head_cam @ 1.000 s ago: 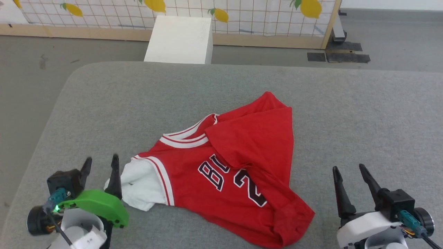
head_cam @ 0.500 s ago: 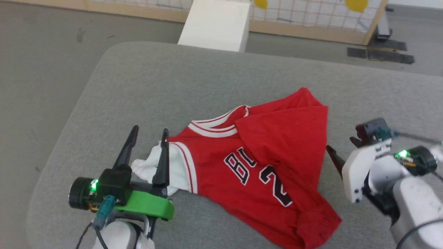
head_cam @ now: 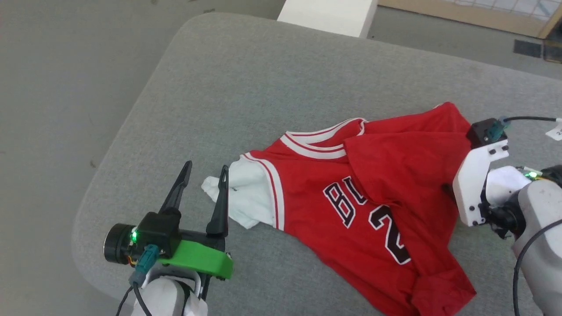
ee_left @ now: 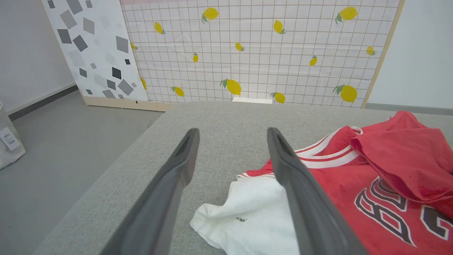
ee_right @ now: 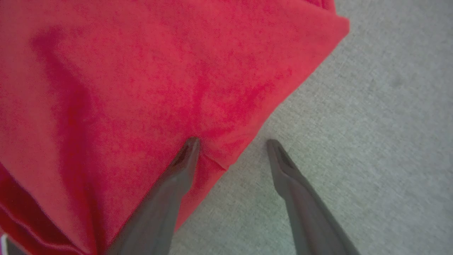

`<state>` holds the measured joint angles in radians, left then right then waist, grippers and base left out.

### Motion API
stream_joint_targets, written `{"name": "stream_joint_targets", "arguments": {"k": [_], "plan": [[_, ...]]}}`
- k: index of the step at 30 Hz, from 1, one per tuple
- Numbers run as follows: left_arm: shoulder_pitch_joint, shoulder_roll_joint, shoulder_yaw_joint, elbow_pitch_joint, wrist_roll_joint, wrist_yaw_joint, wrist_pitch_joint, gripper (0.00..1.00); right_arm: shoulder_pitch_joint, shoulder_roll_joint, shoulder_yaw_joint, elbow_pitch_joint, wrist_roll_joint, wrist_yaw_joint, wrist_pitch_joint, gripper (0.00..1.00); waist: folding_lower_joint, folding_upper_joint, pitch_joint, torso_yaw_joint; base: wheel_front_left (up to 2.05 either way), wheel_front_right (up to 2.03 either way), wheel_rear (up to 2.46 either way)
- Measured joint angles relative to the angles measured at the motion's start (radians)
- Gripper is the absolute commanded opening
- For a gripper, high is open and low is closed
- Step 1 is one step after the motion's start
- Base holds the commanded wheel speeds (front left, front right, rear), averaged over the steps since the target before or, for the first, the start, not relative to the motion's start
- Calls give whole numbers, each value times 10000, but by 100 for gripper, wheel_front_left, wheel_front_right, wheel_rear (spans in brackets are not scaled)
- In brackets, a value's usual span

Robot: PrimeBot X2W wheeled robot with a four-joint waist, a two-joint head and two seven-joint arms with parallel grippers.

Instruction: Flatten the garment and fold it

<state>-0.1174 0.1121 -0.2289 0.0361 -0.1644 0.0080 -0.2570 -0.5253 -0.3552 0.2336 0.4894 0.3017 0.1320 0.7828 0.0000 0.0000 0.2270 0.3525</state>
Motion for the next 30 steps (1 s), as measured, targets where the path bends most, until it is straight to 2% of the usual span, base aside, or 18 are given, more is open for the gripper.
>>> {"name": "stream_joint_targets", "arguments": {"k": [1, 3, 8, 14, 19, 23, 26, 30], "plan": [[1, -42, 56, 15, 42, -50, 0, 100, -64, -10, 63, 17, 31, 0, -10, 100, 0, 0, 46, 47, 0, 0, 0], [1, -140, 203, 73, 94, -136, 0, 100, -154, -65, 276, 40, 146, -4, 2, 0, 0, 0, 140, 129, 0, 0, 0], [26, -247, 510, 230, 196, -357, 0, 100, -183, -75, 510, 31, 167, 2, -290, 0, 0, 0, 90, 44, 0, 0, 0], [201, -320, 830, 328, 276, -543, 0, 100, 458, -165, 161, -474, 159, 6, -709, 0, 0, 0, -296, -297, 0, 0, 0], [569, -372, 1156, 393, 397, -715, 0, 100, 2005, -523, -798, -2305, 79, 6, -512, 0, 0, 0, -832, -992, 0, 0, 0], [704, -410, 1216, 395, 516, -803, 0, 100, 3289, -546, -1712, -3787, -201, 6, -326, 0, 0, 0, -1125, -1519, 0, 0, 0], [708, -435, 1231, 401, 518, -871, -2, 100, 4330, -349, -2334, -4610, -575, 4, -207, 0, 0, 0, -1296, -1890, 0, 0, 0], [711, -470, 1221, 462, 518, -917, 0, 100, 5725, 476, -2556, -5047, -571, 4, -31, 0, 0, 0, -1452, -2316, 0, 0, 0]]}}
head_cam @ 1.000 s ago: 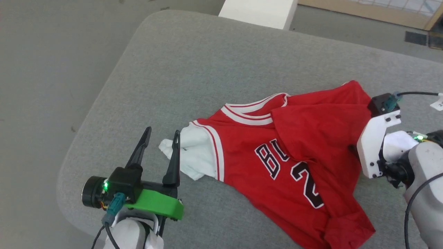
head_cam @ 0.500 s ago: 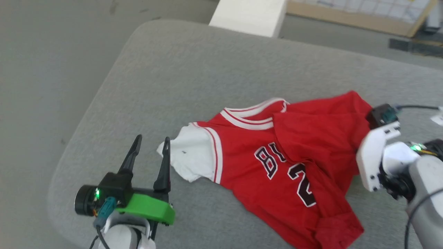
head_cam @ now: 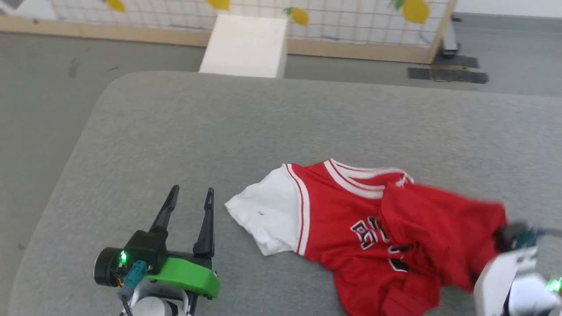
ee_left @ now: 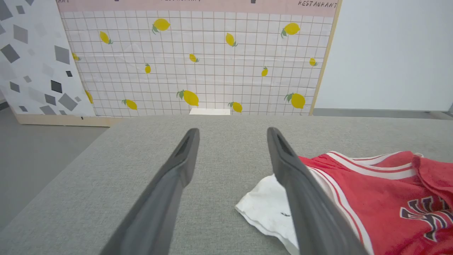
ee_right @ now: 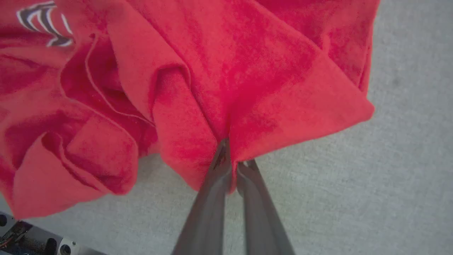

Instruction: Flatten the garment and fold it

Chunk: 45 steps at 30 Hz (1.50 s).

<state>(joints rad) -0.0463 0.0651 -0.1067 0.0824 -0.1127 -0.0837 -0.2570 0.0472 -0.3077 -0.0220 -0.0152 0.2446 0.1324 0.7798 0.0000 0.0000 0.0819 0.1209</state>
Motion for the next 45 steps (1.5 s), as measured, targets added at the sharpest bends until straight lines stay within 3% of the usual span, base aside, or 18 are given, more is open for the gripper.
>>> {"name": "stream_joint_targets", "arguments": {"k": [1, 2, 3, 10, 11, 15, 16, 20, 23, 30, 36, 45], "plan": [[2, -8, -29, 40, 0, -38, 0, 100, 269, 165, 13, 0, -31, 0, -25, 4, 0, 0, -28, -103, 0, 0, 0], [2, -13, -44, 81, 0, -48, 0, 100, 453, 328, -17, 19, -38, 0, -128, 38, 0, 0, -50, -204, 0, 0, 0], [2, -19, -69, 115, 0, -59, 0, 100, 537, 485, -75, 71, -67, 0, -305, 100, 0, 0, -68, -295, 0, 0, 0], [1, -44, -182, 460, 4, -176, 0, 100, 317, 895, -188, -128, -303, -2, -2000, 100, 0, 0, -154, -745, 0, 0, 0], [-18, -44, -328, 729, -2, -236, -2, 100, 53, 865, -178, -600, -353, 0, -2855, 100, 0, 0, -160, -886, 0, 0, 0], [-199, 35, -679, 1459, -4, -311, 155, 100, -109, 874, -244, -1233, -623, 0, -4247, 100, 0, 0, -39, -1037, 0, 0, 0], [-779, 140, -1009, 1770, -73, -387, 813, 100, -130, 1093, -431, -1567, -897, 0, -5381, 100, 0, 0, 129, -1144, 0, 0, 0], [-1858, 554, -1787, 2027, -491, -397, 2025, 100, -144, 1526, -692, -1703, -1327, 0, -6730, 100, 0, 0, 384, -1331, 0, 0, 0], [-3013, 1235, -3043, 2132, -1250, -399, 3267, 100, -165, 1919, -802, -1672, -1530, 0, -7520, 100, 0, 0, 644, -1524, 0, 0, 0], [-6116, 2951, -5586, 2638, -4113, -401, 6454, 100, -496, 2326, -690, -1333, -1810, 0, -8347, 100, 0, 0, 1240, -2097, 0, 0, 0], [-7621, 3937, -7035, 3492, -5816, -401, 8422, 100, -841, 2474, -569, -918, -1837, 0, -8730, 100, 0, 0, 1647, -2711, 0, 0, 0], [-8171, 4410, -8301, 4293, -7254, -401, 8661, 100, -930, 2533, -527, -403, -1829, 0, -9083, 100, 0, 0, 2188, -3408, 0, 0, 0]]}}
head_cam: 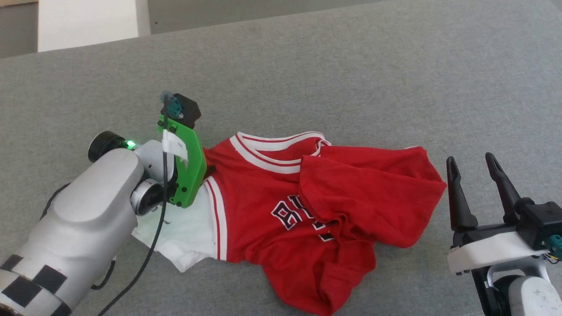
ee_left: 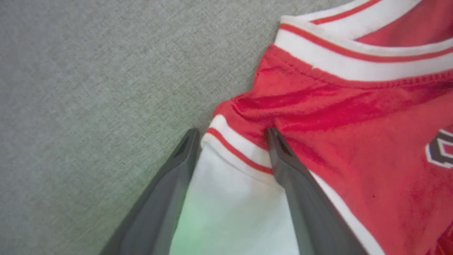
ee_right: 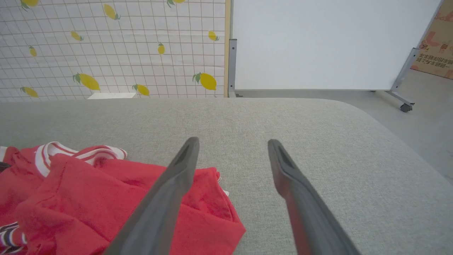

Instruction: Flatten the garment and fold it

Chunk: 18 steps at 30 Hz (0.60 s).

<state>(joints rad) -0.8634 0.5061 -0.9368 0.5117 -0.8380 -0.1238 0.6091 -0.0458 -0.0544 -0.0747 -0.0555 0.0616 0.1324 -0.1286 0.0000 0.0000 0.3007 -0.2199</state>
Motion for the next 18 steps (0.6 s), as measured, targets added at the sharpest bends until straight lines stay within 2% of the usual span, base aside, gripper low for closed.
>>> {"name": "stream_joint_targets", "arguments": {"k": [1, 2, 3, 6, 10, 15, 18], "plan": [[-35, 27, -77, 12, -284, 2, 94, 100, -12, 2, -6, 42, 17, 0, -38, 100, 0, 0, 45, -47, 0, 0, 0], [-97, 100, -155, -2, -531, 2, 148, 7, -24, 0, -23, 90, 27, 0, -46, 100, 0, 0, 83, -84, 0, 0, 0], [-143, 163, -196, -17, -717, 2, 140, 0, -36, 2, -40, 130, 33, 0, -50, 100, 0, 0, 107, -103, 0, 0, 0], [-212, 265, -188, 84, -894, 0, -520, 0, -55, 2, -128, 219, 35, 0, -52, 100, 0, 0, 117, -74, 0, 0, 0], [-347, 221, 192, 663, -594, 29, -2424, 0, -58, 6, -203, 270, -12, 0, -36, 100, 0, 0, -33, 80, 0, 0, 0], [-856, 188, 924, 1068, -128, 558, -4823, 0, -57, 6, -240, 280, -31, 0, 67, 100, 0, 0, -353, 407, 0, 0, 0], [-864, 196, 1103, 1300, 4, 817, -5626, 0, -50, 6, -244, 282, -73, -2, 155, 100, 1, 0, -509, 643, 0, 0, 0]]}}
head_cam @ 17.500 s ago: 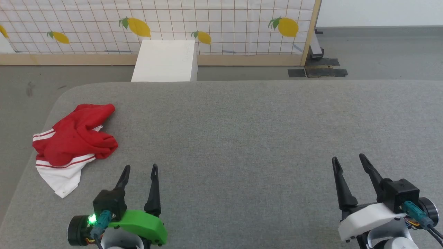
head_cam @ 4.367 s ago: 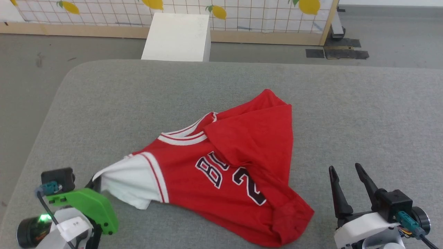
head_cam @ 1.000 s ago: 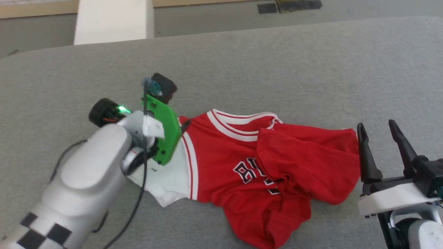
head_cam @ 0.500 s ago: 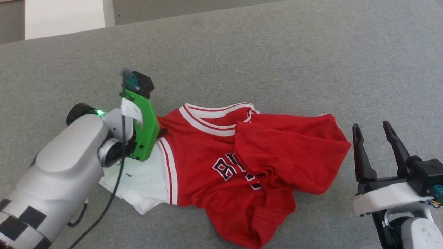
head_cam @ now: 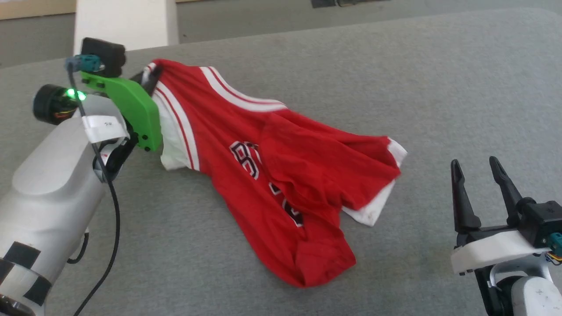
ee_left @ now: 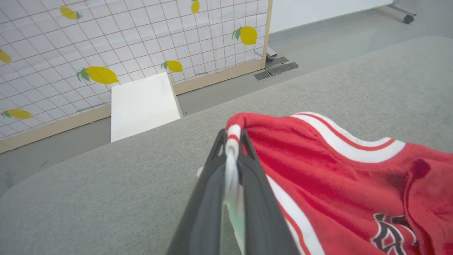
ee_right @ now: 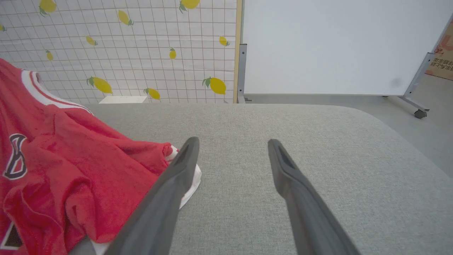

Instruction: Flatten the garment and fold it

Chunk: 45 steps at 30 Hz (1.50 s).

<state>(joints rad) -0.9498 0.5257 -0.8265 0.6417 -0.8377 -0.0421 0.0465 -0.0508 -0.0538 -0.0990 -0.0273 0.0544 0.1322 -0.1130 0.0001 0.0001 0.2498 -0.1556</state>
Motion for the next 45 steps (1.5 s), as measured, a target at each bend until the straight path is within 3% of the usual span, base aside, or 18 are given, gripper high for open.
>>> {"name": "stream_joint_targets", "arguments": {"k": [3, 4, 5, 12, 16, 21, 25, 32, 38, 44, 45], "plan": [[105, -2, 42, 288, 6, 121, -303, 0, 14, 0, 81, 27, -12, 0, 82, 100, 0, 0, -142, 240, 0, 0, 0], [228, -12, 17, 370, 2, 125, -318, 91, 20, 2, 113, 50, -12, 0, 121, 100, 0, 0, -188, 323, 0, 0, 0], [356, -27, 2, 430, 4, 153, -385, 100, 26, 2, 130, 71, -12, 2, 176, 100, 0, 0, -223, 388, 0, 0, 0], [1268, -313, 320, 560, -8, 621, -2339, 100, 169, 4, 299, 196, -52, 2, 479, 100, 0, 0, -478, 903, 0, 0, 0], [1798, -380, 899, -190, 207, 1099, -2999, 100, 231, -65, 533, 163, -98, 2, 708, 100, 0, 0, -634, 1201, 0, 0, 0], [3470, -602, 2982, -3428, 2153, 1985, -3045, 100, 302, -569, 1267, 111, 67, 2, 1402, 100, -1, 0, -829, 1621, 0, 0, 0], [5800, -1152, 3898, -5200, 3745, 2282, -3047, 100, 308, -1218, 2209, 113, 598, 2, 2362, 100, -1, 0, -998, 1960, 0, 0, 0], [8331, -2272, 4573, -5925, 4938, 2080, -3045, 100, 135, -2293, 3712, 163, 2153, 0, 4642, 100, -1, 0, -1235, 2565, 0, 0, 0], [8906, -3001, 5219, -5854, 5258, 1438, -3045, 100, -304, -2441, 4132, 828, 3377, 0, 6165, 100, -1, 0, -1298, 3038, 0, 0, 0], [8891, -3438, 5547, -5724, 5777, 836, -3045, 100, -904, -2433, 4489, 1916, 3756, 0, 6859, 100, -1, 0, -1145, 3386, 0, 0, 0], [8888, -3509, 5614, -5691, 5845, 761, -3045, 100, -986, -2393, 4567, 2073, 3887, 0, 6918, 47, -1, 0, -1103, 3434, 0, 0, 0]]}}
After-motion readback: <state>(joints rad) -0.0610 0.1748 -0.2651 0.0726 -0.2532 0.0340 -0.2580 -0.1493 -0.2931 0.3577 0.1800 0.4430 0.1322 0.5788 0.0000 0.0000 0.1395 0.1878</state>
